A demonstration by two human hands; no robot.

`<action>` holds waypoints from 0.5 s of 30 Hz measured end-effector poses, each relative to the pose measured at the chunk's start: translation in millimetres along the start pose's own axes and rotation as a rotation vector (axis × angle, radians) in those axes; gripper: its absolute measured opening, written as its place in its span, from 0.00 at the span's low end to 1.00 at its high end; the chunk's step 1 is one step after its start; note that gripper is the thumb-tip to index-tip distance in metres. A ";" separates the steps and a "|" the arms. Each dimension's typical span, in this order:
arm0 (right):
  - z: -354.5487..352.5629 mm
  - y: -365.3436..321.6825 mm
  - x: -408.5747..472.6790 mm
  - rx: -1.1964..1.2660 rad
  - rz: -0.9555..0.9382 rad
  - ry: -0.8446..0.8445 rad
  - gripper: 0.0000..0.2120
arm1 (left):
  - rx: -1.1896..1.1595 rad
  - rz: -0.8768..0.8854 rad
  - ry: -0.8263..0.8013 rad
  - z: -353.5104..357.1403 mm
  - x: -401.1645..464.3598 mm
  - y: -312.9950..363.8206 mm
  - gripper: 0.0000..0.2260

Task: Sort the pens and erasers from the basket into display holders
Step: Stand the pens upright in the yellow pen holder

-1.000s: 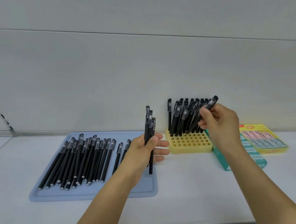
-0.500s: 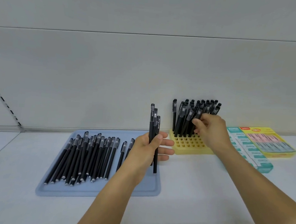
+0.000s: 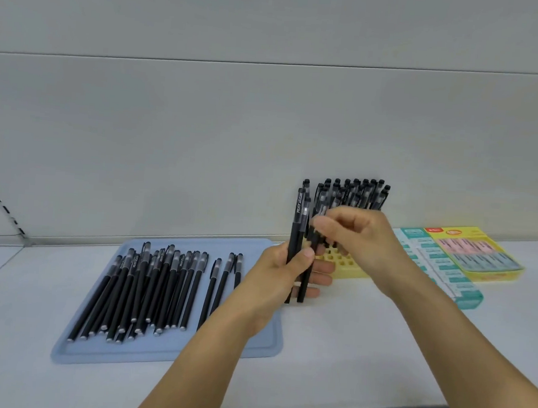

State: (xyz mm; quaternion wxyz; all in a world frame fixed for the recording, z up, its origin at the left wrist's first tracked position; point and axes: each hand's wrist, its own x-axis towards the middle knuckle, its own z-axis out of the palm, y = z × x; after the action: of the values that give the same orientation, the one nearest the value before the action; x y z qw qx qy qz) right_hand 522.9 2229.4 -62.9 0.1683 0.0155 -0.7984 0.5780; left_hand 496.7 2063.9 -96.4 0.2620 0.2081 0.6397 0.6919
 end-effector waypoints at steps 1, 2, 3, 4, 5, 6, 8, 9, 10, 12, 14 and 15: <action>-8.1 0.2 2.7 -0.004 0.014 0.120 0.07 | 0.021 -0.003 0.034 -1.7 0.1 -1.2 0.11; -17.6 0.7 5.3 -0.025 0.030 0.238 0.07 | 0.040 -0.007 0.073 -4.3 0.1 -3.1 0.11; -27.1 1.5 8.1 -0.069 0.037 0.334 0.07 | 0.047 -0.012 0.111 -7.0 0.0 -4.8 0.11; -35.9 3.1 10.8 -0.137 0.035 0.402 0.07 | 0.042 -0.017 0.145 -9.0 -0.3 -5.9 0.11; -42.7 5.7 13.0 -0.215 0.026 0.444 0.07 | 0.033 -0.023 0.173 -10.2 -1.1 -5.9 0.11; -47.5 8.5 15.0 -0.292 0.017 0.466 0.08 | 0.032 -0.031 0.195 -10.6 -1.7 -5.5 0.11; -51.1 14.3 18.2 -0.402 0.015 0.478 0.09 | 0.057 -0.058 0.229 -10.3 -2.4 -5.8 0.10; -50.8 17.2 19.9 -0.424 0.020 0.471 0.09 | 0.061 -0.071 0.240 -9.6 -2.2 -5.8 0.10; -50.0 20.3 21.0 -0.433 0.025 0.458 0.09 | 0.056 -0.080 0.247 -9.0 -2.1 -5.4 0.11; -47.4 26.2 22.9 -0.455 0.030 0.427 0.08 | 0.033 -0.094 0.259 -8.5 -1.9 -4.3 0.11; -45.4 31.1 24.7 -0.483 0.020 0.410 0.08 | 0.000 -0.098 0.265 -8.4 -2.4 -2.2 0.08; -44.7 32.3 25.8 -0.484 0.015 0.407 0.09 | -0.011 -0.094 0.266 -8.4 -3.0 -1.5 0.07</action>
State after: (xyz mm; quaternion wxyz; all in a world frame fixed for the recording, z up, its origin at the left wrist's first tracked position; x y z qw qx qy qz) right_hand 502.7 2286.0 -72.8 0.3192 -0.1471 -0.8626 0.3638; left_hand 493.9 2055.6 -98.5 0.2084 0.0828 0.6740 0.7039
